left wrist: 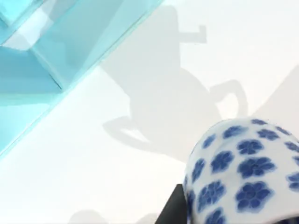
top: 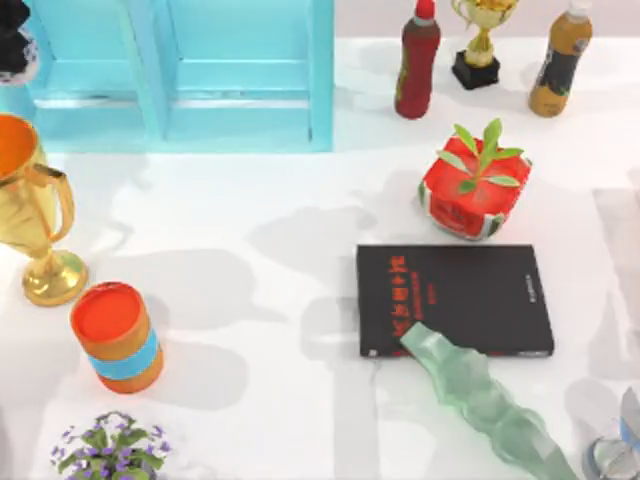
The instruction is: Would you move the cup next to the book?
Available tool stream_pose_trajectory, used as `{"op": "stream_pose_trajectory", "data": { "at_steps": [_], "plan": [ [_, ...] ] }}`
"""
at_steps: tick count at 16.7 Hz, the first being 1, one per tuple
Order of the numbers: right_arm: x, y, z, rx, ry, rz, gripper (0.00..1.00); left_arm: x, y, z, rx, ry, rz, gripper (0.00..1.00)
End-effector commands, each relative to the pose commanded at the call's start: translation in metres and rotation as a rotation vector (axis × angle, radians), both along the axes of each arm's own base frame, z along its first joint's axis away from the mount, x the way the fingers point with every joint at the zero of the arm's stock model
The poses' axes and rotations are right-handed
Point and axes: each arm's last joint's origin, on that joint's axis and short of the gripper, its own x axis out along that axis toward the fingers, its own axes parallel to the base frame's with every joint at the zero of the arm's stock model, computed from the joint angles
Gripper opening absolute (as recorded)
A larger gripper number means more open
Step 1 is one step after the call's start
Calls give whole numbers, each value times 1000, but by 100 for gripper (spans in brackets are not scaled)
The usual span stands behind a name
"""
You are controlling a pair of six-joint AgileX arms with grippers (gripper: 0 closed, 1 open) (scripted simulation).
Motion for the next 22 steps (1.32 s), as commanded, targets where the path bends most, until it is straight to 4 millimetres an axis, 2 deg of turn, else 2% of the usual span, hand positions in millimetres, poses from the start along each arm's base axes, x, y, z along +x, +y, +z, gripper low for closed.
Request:
{"op": "stream_pose_trajectory", "data": {
  "at_steps": [3,7,10,12,14,16,22],
  "plan": [
    [0,0,0,0,0,0,100,14,-64,-17,-101,134,185,0],
    [0,0,0,0,0,0,100,19,-145,-54,-118,302,434,0],
    [0,0,0,0,0,0,100,15,-195,-81,-78,365,594,0],
    [0,0,0,0,0,0,100,10,-221,-97,-47,378,676,0],
    [0,0,0,0,0,0,100,6,-240,-110,-20,378,731,0],
    [0,0,0,0,0,0,100,3,-250,-117,-3,375,758,0],
    [0,0,0,0,0,0,100,3,-250,-118,0,376,765,0]
  ]
}}
